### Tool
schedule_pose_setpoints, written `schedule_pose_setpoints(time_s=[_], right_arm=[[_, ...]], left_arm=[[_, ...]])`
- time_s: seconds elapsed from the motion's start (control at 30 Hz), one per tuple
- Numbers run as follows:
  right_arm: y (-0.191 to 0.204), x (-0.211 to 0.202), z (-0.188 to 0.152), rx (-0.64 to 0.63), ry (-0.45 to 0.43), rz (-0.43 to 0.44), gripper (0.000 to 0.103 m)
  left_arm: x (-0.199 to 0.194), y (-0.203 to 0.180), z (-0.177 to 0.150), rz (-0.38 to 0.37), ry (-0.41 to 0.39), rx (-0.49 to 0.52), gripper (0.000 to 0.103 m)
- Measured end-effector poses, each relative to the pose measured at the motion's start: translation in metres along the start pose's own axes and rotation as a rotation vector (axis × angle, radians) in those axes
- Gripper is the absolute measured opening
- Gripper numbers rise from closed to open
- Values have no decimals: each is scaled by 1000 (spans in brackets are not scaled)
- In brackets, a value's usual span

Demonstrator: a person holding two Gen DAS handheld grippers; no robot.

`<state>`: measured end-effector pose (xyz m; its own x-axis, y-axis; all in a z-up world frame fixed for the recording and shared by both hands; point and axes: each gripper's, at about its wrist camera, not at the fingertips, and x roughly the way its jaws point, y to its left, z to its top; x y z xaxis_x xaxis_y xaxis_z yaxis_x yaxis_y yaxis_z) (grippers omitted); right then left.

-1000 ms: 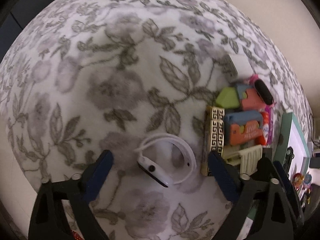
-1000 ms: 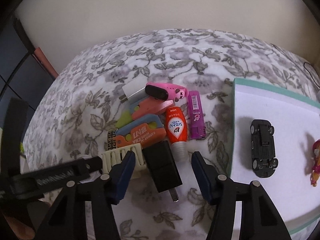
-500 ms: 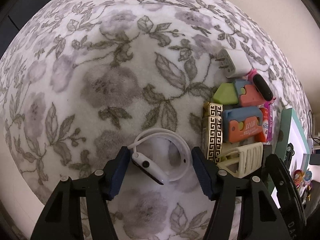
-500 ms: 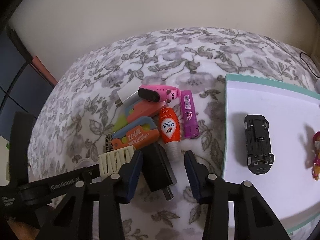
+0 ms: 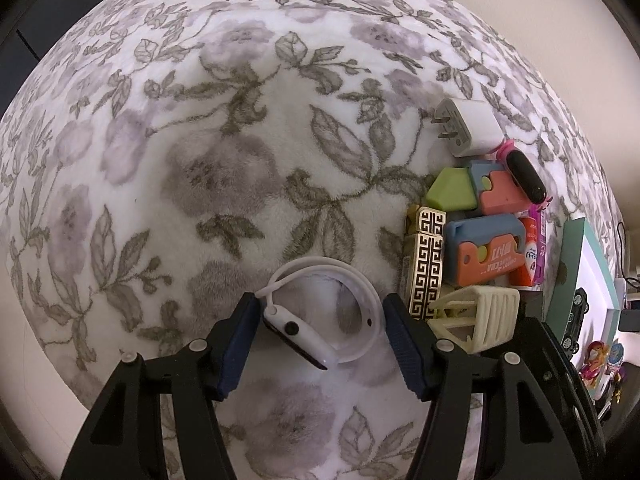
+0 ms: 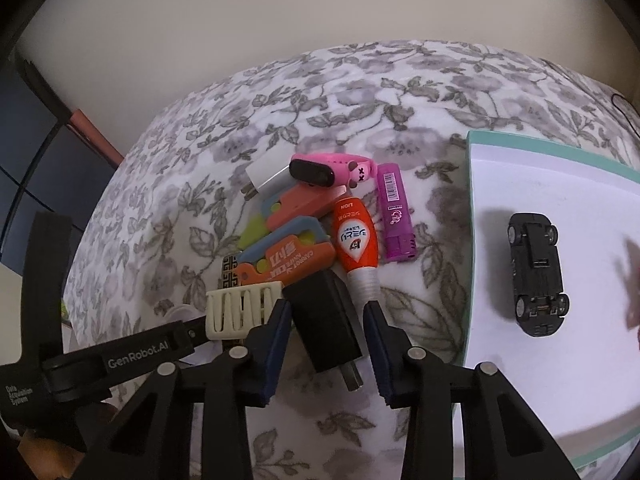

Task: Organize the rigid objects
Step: 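Grasp the white smartwatch with the left gripper while the right gripper grasps the black charger plug, then lower the smartwatch into the tray and open the left gripper while the right gripper carries the charger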

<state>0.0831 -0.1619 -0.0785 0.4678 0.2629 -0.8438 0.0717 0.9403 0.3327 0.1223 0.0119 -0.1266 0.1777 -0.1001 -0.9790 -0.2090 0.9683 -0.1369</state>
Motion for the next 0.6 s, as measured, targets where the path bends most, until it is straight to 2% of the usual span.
schedule_pose_setpoints(time_s=[0.13,0.27,0.47,0.6], right_arm=[[1,6,0,20,11,19,40],[4,17,-1,-2,30,-23,38],[-4,22,0,54,28,-11,36],[-3,22,0,46,31,-16,35]], left_arm=[[0,-2,-1,6,-1,6,65],[0,-1,0,2,-2,5,65],[1,0,1,11,-5,17,65],[1,-2,1,23,-11,28,65]])
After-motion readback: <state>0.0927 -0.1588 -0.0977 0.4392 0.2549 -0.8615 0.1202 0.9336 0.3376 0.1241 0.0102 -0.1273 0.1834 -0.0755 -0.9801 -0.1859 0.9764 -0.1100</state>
